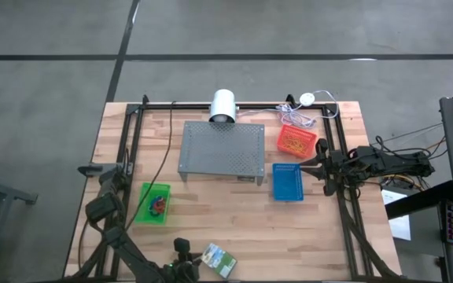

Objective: Pick & Place Office Desk Supplies
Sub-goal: Put the bottom pack of yellow crayons into the blue bin

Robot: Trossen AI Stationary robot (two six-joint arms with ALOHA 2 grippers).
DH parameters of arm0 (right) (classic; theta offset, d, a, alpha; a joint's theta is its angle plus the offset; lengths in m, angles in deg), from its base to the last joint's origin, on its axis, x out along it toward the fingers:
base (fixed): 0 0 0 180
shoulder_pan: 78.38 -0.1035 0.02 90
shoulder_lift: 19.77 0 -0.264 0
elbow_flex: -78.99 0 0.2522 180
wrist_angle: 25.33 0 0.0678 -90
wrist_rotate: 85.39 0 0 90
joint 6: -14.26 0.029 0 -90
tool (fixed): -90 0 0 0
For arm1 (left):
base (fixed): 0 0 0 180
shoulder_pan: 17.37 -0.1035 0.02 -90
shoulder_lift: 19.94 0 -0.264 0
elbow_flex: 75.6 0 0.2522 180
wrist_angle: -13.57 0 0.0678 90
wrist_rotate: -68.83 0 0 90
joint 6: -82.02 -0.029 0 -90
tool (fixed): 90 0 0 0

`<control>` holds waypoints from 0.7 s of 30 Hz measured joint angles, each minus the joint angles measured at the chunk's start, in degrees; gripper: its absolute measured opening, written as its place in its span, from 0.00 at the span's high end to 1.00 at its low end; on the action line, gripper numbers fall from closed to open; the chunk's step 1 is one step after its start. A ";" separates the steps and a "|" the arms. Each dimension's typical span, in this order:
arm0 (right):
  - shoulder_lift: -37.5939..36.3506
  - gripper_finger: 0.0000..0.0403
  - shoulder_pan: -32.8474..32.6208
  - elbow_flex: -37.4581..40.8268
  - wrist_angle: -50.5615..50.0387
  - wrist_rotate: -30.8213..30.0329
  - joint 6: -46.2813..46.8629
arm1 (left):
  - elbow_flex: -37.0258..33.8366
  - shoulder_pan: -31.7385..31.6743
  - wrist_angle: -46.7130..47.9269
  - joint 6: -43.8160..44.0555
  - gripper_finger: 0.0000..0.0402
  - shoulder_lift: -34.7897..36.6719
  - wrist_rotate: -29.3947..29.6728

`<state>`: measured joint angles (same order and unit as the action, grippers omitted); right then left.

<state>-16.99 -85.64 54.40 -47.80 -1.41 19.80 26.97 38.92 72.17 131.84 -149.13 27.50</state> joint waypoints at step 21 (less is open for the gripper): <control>0.00 0.84 0.01 0.01 0.00 0.00 0.00 | -1.03 0.39 1.27 -12.54 0.76 0.02 1.67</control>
<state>-16.99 -85.63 54.41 -47.80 -1.41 19.80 25.95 39.32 73.44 119.30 -149.11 29.17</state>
